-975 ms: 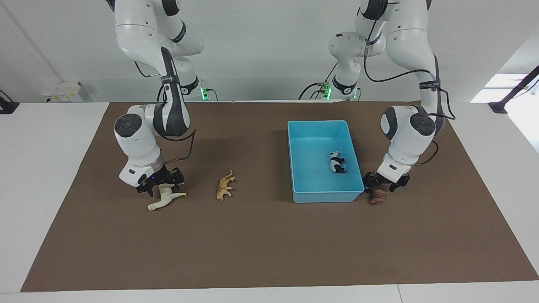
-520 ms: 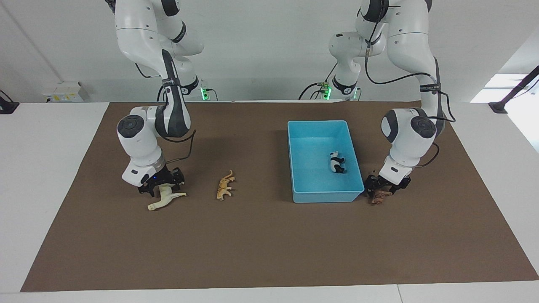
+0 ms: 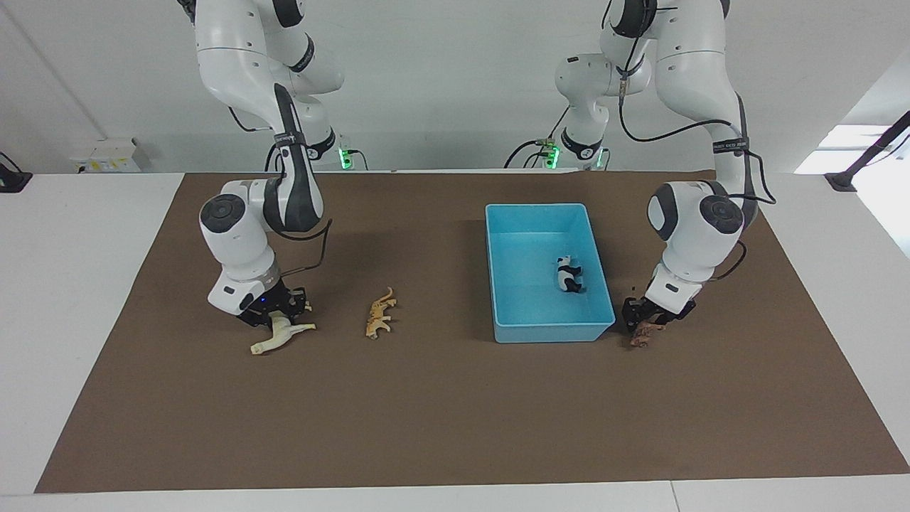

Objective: Put all toys into storage box
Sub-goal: 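Grasp the brown horse and the cream horse with both grippers, then drop the brown horse from the left gripper into the box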

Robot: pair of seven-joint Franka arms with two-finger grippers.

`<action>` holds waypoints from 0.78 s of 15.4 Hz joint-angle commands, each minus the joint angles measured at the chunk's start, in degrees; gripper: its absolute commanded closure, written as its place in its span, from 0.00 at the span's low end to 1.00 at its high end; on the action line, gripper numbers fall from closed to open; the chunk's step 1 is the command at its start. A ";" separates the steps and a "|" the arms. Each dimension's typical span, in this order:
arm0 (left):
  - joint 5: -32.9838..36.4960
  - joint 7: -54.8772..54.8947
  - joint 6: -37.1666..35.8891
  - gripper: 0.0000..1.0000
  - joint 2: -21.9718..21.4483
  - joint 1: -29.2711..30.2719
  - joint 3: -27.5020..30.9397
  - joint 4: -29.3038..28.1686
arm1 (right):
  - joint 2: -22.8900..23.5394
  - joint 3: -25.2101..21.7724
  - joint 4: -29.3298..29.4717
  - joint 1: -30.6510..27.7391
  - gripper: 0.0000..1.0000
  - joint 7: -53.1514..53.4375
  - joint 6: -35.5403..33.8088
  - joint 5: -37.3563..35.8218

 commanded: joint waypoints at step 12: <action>-3.67 -35.10 -26.97 1.00 -9.95 -10.21 -0.78 7.96 | -1.06 0.41 28.44 14.74 1.00 24.95 -28.51 3.14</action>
